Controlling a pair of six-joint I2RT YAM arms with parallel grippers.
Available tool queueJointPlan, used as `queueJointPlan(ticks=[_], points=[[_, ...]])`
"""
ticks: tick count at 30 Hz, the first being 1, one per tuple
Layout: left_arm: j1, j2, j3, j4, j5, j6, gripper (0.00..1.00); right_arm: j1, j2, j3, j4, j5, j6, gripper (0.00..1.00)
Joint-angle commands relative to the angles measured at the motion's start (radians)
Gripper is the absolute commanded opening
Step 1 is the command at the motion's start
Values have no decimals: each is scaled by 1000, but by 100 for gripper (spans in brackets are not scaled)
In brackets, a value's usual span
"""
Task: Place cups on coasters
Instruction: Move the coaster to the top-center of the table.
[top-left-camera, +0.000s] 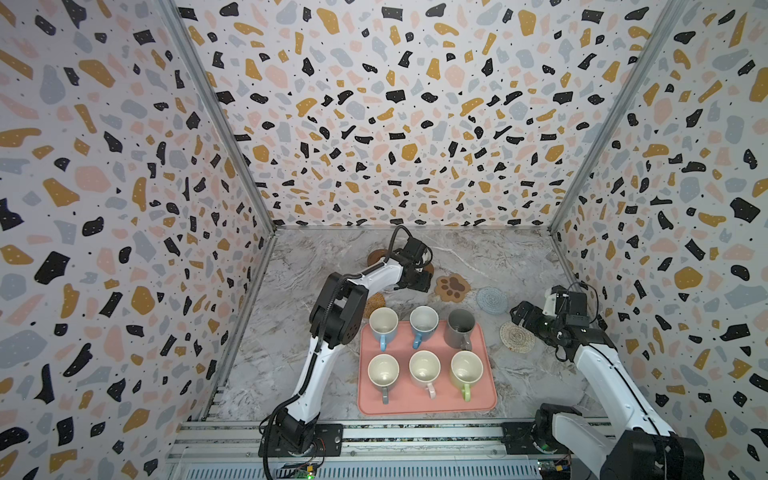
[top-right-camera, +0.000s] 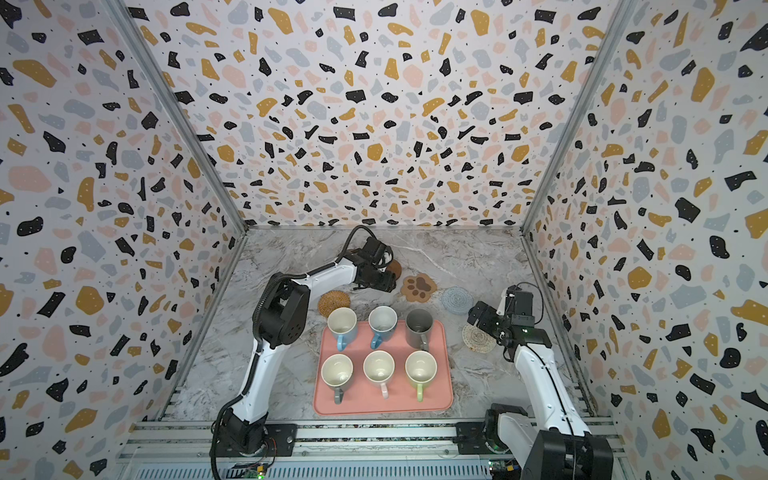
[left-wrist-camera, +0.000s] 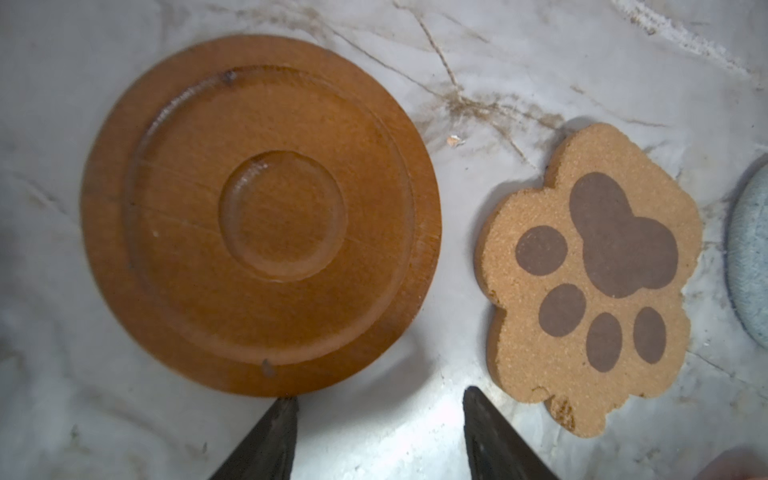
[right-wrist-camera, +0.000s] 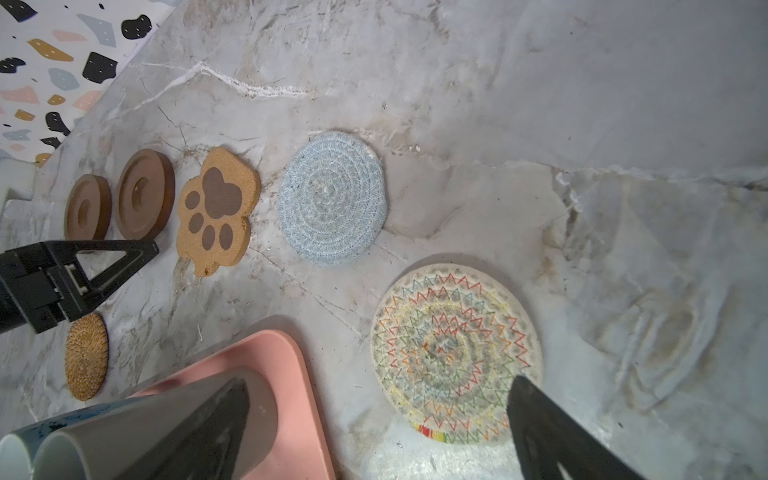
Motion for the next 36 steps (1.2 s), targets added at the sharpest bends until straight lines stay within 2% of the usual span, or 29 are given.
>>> queueJointPlan(ticks=[1,10,19,24,30,33,36], points=[[-4,39,58,22,-16,-29,65,-4,-20,3,-11,6,-7,99],[-2,108,164,36,-35,-74,65,-5,-24,4,-17,7,-9,99],[18,28,133,85,-60,-102,67,-1,45,62,46,-56,-13,99],[46,-150,-10,189,-89,-131,68,62,180,190,120,-55,-3,98],[125,-369,-249,304,-69,-190,69,196,460,399,217,-54,33,96],[158,-453,-352,310,-70,-189,69,256,616,505,270,-83,59,94],[184,-531,-458,320,-75,-190,70,294,765,593,330,-150,105,87]])
